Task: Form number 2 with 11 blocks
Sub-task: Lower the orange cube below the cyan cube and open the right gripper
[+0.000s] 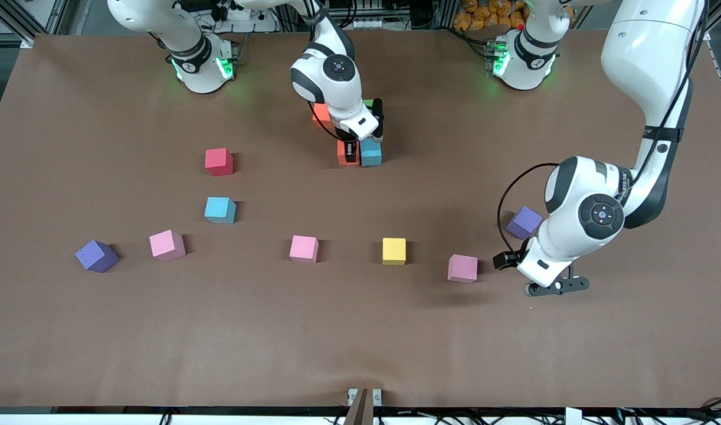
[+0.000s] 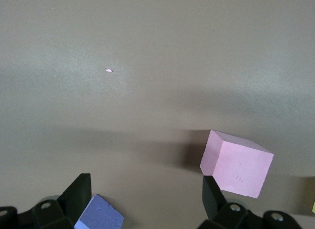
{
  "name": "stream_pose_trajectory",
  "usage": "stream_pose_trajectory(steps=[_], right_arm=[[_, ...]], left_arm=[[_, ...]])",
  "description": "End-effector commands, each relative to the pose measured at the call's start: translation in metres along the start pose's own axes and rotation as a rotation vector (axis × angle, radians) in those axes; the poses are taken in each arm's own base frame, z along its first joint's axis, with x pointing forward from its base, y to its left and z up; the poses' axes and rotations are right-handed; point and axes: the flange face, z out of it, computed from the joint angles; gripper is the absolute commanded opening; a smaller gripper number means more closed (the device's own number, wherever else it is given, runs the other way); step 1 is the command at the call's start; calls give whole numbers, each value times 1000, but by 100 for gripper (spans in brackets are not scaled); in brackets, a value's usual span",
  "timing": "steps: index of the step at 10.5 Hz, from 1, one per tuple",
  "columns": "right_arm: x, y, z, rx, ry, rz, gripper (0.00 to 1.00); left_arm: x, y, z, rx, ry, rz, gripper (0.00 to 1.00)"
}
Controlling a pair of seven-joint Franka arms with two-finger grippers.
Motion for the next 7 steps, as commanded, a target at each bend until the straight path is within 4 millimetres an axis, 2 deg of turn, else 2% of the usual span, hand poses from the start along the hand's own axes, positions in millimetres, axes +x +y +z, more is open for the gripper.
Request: stream_pose_trajectory(steps=[1,3,4,7], right_arm=[[7,1,4,-3,3,16,67],[5,2,6,-3,0,46,92],[5,2,6,-3,0,48,100],[3,5,5,-3,-2,57,100]], left_arm=[[2,-1,-1,9,14,18,100],[1,2,-1,8,15,23,100],[1,2,-1,8,15,23,100],[1,1,-1,9,14,22,100]])
